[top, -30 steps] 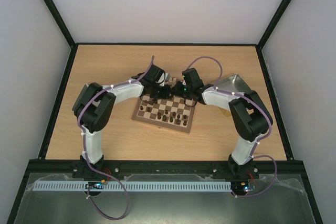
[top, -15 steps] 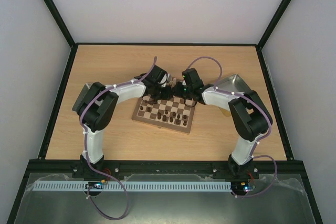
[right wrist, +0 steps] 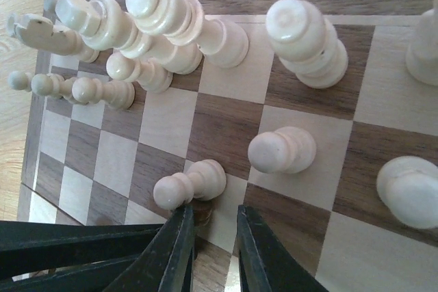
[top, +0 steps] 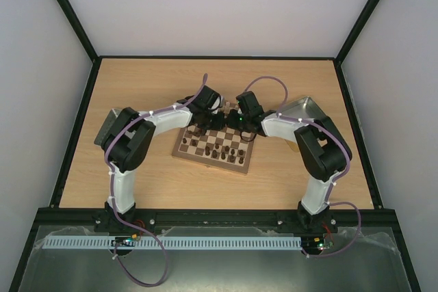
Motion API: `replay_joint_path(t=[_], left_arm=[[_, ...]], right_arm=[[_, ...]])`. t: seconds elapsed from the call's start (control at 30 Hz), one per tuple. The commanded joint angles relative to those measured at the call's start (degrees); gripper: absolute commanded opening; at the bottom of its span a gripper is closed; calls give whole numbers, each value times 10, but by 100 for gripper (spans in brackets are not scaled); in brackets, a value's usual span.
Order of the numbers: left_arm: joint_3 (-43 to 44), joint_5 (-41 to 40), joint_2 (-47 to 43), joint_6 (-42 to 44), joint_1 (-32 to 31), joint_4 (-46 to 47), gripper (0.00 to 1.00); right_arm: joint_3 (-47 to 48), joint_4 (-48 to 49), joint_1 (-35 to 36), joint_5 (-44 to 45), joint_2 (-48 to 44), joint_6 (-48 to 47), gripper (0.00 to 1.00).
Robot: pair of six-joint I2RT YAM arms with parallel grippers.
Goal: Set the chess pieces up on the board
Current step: Adjust the chess piece on the chessboard.
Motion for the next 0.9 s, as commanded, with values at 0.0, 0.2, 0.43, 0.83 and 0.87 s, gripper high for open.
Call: replay_joint_path(t=[0.0, 0.2, 0.43, 0.83, 0.87], left_arm=[[-12, -24, 16, 11, -3, -56, 9], [-14, -16, 11, 18, -3, -56, 8], [-15, -15, 11, 22, -2, -59, 5], [-38, -10, -5, 30, -2, -63, 2], [-40, -9, -6, 31, -2, -63, 2]], right_arm=[[7, 7, 0, 18, 10, 2, 18], [7, 36, 0, 18, 20, 16, 19], [-12, 73, 0, -2, 13, 40, 19], [-19, 101, 0, 14, 16, 65, 19], [-17, 98, 0, 16, 20, 64, 19]])
